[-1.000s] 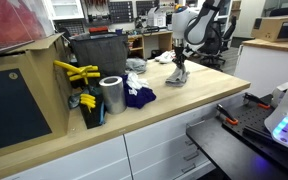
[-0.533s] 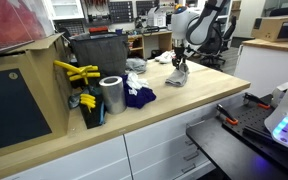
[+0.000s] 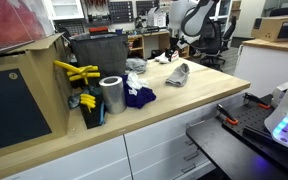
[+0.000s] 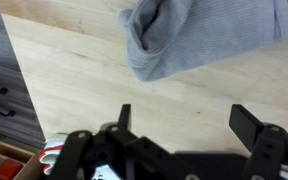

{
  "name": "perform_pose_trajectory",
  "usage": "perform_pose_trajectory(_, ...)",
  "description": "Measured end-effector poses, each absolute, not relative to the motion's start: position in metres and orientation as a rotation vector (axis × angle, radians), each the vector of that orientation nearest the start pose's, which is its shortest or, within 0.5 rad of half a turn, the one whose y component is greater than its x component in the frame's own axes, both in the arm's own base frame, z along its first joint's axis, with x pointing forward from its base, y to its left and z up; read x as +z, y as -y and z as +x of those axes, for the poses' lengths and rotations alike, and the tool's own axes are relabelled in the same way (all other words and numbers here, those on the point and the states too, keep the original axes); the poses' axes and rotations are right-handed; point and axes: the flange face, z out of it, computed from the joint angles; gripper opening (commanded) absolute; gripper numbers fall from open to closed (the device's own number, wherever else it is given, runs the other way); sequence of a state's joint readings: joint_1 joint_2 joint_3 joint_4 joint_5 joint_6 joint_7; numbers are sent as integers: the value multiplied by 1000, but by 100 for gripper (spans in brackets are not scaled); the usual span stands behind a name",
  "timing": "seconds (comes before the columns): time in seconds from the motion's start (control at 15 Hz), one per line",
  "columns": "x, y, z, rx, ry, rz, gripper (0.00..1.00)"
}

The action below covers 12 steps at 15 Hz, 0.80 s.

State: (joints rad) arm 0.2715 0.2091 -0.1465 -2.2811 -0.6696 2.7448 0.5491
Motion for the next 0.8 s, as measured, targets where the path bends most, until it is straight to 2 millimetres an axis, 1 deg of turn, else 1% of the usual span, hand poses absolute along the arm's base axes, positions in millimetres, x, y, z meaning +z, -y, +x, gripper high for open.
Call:
perform_pose_trajectory(0.13, 289, -107, 547, -573, 165, -3289, 100)
perform_pose_trajectory(0.27, 285, -116, 551, -541, 8, -3248, 100)
perform_pose_trajectory(0.33, 280, -117, 553, -524, -75, -3240, 75)
perform_pose_trajectory(0.4, 273, -115, 556, -509, -163, -3239, 72)
perform_pose_trajectory(0.47, 266, -112, 559, -499, -251, -3242, 66)
perform_pose_trajectory(0.6, 253, -100, 564, -505, -417, -3257, 49)
perform_pose_trajectory(0.8, 240, -82, 567, -536, -627, -3280, 27)
